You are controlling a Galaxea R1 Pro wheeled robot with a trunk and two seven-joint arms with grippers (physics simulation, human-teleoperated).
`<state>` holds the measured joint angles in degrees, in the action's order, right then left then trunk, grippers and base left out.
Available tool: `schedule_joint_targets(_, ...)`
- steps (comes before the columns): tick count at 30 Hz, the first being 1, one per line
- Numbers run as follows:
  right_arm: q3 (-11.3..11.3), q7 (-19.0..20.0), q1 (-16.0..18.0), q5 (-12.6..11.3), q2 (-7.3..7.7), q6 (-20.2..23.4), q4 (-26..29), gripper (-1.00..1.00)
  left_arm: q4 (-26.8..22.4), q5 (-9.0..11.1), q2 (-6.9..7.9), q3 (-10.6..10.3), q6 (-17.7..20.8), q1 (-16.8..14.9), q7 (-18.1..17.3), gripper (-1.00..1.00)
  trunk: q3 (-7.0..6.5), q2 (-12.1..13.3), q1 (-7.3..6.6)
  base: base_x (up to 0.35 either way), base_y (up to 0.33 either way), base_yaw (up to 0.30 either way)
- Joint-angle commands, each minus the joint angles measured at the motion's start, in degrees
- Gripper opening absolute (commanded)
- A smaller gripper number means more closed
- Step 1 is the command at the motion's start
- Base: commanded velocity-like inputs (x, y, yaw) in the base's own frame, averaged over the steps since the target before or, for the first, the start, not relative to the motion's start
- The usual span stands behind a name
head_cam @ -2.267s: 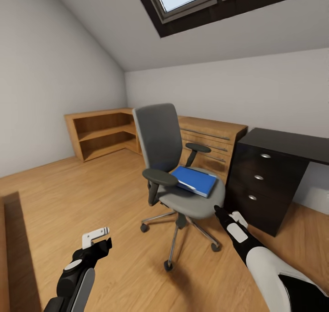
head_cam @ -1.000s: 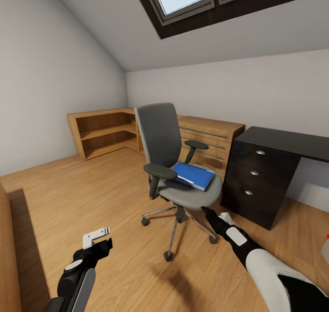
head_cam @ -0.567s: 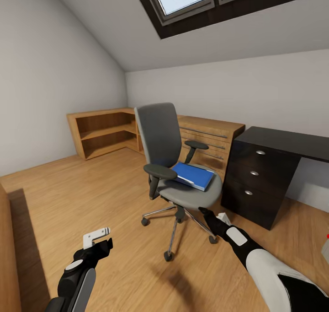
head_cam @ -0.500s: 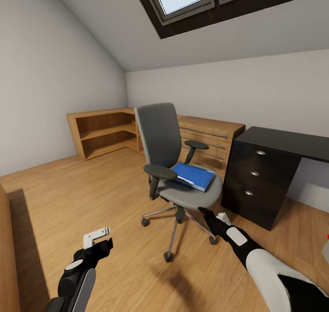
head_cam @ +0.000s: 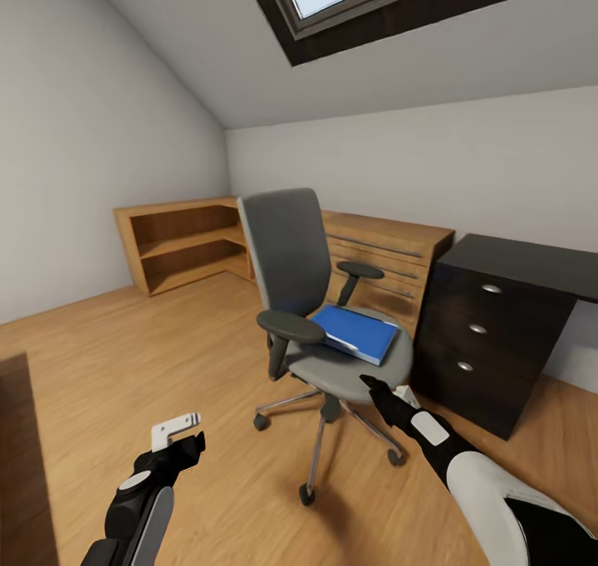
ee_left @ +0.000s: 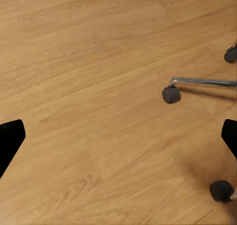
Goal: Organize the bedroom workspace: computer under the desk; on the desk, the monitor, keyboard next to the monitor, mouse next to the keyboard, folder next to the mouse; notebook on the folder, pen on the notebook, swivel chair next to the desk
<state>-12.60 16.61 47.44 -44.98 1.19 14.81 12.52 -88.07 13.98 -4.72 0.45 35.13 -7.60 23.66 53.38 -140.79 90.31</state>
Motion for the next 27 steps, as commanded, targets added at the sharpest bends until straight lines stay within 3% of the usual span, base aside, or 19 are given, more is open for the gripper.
schedule_joint_targets(1,-0.1,0.0,0.0,0.1,-0.02,0.3,0.0,1.00,-0.1,0.6,-0.03,0.0,0.2,0.0,0.4,1.00,0.06,0.0,0.03,0.308,0.000,0.000)
schedule_joint_targets(8,-0.1,0.0,0.0,0.1,-0.13,0.3,0.1,1.00,0.0,0.6,0.06,0.1,0.3,0.0,0.4,1.00,0.06,0.0,0.03,0.263,0.000,0.148)
schedule_joint_targets(27,-0.1,0.0,0.0,0.1,-0.18,0.1,0.1,1.00,0.1,0.4,0.06,0.1,0.3,0.0,0.7,1.00,0.06,0.0,0.03,0.010,0.000,0.264)
